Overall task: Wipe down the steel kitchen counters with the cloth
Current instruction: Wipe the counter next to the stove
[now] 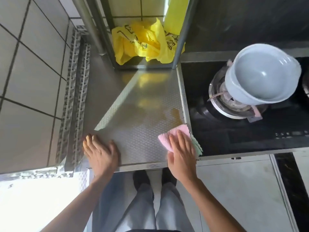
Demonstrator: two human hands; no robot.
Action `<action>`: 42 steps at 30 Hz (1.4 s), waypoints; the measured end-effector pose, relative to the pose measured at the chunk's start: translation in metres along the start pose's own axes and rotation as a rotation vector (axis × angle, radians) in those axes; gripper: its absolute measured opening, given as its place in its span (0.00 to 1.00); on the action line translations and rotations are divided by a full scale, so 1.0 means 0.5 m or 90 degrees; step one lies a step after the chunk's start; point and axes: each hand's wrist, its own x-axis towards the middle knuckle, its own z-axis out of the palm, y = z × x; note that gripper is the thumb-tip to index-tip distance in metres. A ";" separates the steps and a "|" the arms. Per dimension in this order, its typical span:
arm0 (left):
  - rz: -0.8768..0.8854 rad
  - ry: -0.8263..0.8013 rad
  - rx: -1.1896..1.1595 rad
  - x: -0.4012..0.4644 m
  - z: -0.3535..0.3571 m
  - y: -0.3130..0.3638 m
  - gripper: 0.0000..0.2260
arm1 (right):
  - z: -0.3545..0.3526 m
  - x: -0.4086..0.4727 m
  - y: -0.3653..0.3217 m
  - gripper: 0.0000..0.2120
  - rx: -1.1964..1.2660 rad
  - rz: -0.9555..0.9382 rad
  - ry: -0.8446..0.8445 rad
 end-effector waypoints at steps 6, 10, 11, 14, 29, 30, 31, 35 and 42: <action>-0.027 0.071 0.021 0.012 0.031 0.011 0.32 | 0.044 -0.034 -0.015 0.26 0.017 -0.142 -0.041; -0.009 0.083 0.054 0.016 0.040 -0.004 0.32 | 0.023 -0.048 0.038 0.27 0.005 -0.096 -0.057; -0.002 0.086 0.058 0.016 0.042 -0.006 0.31 | 0.018 -0.042 0.038 0.27 0.017 -0.054 -0.052; 0.013 0.102 0.062 0.017 0.049 -0.010 0.31 | 0.024 0.005 0.006 0.25 0.004 0.039 -0.014; 0.018 0.127 0.075 0.021 0.063 -0.018 0.31 | 0.020 0.020 0.030 0.26 -0.070 -0.087 -0.082; 0.013 0.125 0.073 0.020 0.064 -0.017 0.32 | 0.015 0.035 0.034 0.26 -0.081 -0.052 -0.077; 0.010 0.124 0.072 0.021 0.064 -0.018 0.32 | 0.013 0.053 0.030 0.26 -0.089 -0.017 -0.069; 0.010 0.128 0.075 0.024 0.067 -0.021 0.32 | 0.035 0.136 -0.044 0.25 -0.038 0.112 -0.027; 0.000 0.115 0.080 0.021 0.063 -0.015 0.32 | 0.063 0.050 -0.056 0.27 -0.042 -0.117 -0.071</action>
